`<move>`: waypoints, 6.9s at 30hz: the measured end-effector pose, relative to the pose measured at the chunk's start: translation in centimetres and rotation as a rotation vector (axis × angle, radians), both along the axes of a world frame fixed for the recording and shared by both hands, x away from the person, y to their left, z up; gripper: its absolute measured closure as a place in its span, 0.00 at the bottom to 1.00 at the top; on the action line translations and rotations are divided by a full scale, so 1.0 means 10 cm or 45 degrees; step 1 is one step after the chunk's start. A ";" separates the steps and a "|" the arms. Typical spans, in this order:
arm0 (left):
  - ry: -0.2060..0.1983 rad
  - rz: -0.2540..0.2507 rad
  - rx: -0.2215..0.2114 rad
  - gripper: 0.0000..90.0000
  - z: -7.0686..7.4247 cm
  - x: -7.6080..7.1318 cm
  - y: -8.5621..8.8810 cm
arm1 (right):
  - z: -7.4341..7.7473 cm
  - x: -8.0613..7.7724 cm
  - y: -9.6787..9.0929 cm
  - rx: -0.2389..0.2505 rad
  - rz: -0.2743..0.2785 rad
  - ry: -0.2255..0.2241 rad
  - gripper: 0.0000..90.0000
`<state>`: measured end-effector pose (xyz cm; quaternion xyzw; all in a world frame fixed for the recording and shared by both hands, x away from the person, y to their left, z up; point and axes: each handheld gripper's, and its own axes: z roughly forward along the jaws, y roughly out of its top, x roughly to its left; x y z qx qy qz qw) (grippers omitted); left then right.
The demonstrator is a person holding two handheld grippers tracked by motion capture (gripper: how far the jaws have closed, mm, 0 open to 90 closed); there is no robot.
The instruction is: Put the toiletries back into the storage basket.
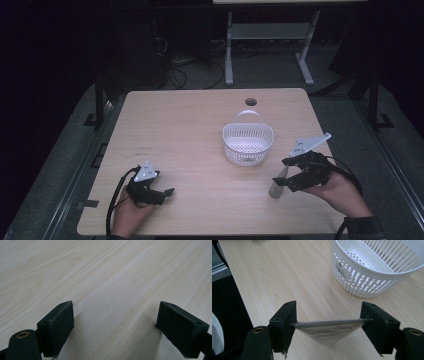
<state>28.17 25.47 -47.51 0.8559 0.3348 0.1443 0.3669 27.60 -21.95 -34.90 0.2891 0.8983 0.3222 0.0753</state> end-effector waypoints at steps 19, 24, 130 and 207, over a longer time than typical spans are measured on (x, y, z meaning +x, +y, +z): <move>0.000 0.000 -0.002 0.15 0.00 0.00 0.00 | 0.15 0.13 -0.04 0.057 -0.048 -0.037 0.33; 0.001 0.000 -0.002 0.15 0.00 0.00 0.00 | 0.19 0.16 -0.05 0.063 -0.052 -0.046 0.33; -0.001 -0.004 0.001 0.15 0.00 0.00 0.00 | 0.92 0.94 0.27 0.079 -0.098 -0.169 0.33; -0.001 -0.012 0.007 0.15 0.00 0.00 0.00 | 0.08 1.22 0.41 -0.031 -0.128 -0.022 0.33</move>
